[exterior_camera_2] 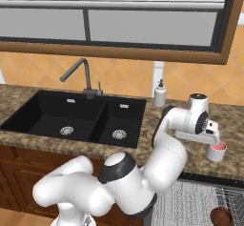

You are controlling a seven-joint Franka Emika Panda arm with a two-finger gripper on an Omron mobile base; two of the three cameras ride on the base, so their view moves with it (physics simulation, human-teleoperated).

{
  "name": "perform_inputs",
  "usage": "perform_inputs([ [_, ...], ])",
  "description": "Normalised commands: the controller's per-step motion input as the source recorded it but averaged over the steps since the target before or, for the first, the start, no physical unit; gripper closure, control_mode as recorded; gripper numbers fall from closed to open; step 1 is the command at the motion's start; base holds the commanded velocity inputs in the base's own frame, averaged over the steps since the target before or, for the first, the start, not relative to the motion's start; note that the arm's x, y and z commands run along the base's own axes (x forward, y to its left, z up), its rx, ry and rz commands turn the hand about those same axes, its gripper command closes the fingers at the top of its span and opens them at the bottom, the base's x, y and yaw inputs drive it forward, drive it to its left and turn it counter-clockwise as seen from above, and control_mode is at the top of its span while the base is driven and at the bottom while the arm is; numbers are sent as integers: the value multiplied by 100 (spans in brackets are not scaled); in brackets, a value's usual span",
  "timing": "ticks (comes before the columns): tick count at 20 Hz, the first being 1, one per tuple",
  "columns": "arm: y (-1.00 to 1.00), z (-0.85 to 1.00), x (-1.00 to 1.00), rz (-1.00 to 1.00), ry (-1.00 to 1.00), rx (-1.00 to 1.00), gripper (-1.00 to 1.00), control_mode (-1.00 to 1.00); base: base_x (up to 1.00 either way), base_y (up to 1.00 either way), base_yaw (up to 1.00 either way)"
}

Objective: Pick up the cup and bowl from the counter, place them in the dishwasher, and close the dishwasher door.

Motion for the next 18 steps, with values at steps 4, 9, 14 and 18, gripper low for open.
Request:
perform_inputs([
  [4,-18,17,9,9,0,0,-100,-100,0,0,0],
  [9,-26,33,8,4,0,0,-100,-100,0,0,0],
  [14,-18,-4,37,3,3,0,-100,-100,0,0,0],
  [18,-13,-23,38,3,0,0,-100,-100,0,0,0],
])
